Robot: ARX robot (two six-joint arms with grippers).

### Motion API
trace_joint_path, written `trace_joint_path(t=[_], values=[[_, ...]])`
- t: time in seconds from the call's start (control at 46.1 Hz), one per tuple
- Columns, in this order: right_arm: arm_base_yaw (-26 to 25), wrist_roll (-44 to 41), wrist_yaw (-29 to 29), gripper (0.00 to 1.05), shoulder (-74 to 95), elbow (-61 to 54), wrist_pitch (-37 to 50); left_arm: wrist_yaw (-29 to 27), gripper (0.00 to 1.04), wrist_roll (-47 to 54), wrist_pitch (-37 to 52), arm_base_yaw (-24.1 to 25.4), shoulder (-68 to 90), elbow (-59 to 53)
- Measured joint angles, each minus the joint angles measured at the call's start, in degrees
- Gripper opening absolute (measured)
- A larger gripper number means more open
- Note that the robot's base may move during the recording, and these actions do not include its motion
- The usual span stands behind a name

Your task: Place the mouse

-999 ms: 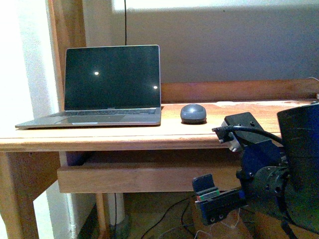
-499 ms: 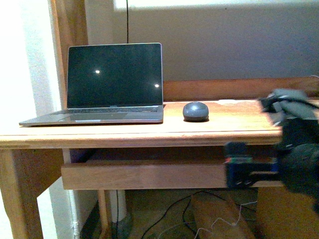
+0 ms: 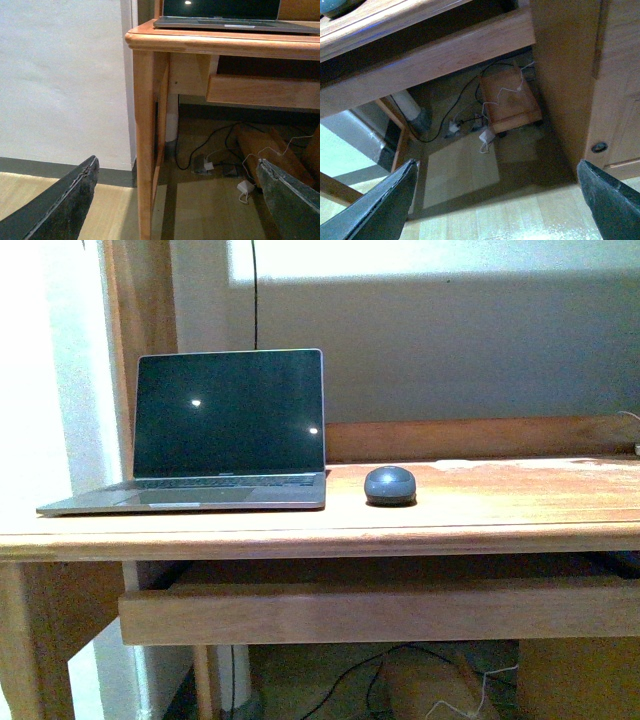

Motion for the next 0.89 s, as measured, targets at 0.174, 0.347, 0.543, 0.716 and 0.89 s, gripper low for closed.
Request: trace_joint_path(t=[0.174, 0.347, 0.543, 0.716, 0.89], values=[[-8.6, -4.5, -8.3, 0.88, -13.6, -5.1, 0.8, 0.0, 0.97, 0.0, 0.0, 0.0, 0.0, 0.0], [-15.4, -17.5, -11.5, 0.61, -19.3, -10.8, 5.7, 0.0, 0.97, 0.0, 0.0, 0.0, 0.0, 0.0], [-15.6, -21.0, -11.8, 0.23, -19.9, -10.8, 5.7, 0.0, 0.97, 0.0, 0.0, 0.0, 0.0, 0.0], [-15.6, -21.8, -11.8, 0.03, -19.9, -10.8, 5.8, 0.0, 0.97, 0.0, 0.0, 0.0, 0.0, 0.0], [-15.6, -21.9, -11.8, 0.13, -19.9, -10.8, 5.8, 0.0, 0.97, 0.0, 0.0, 0.0, 0.0, 0.0]])
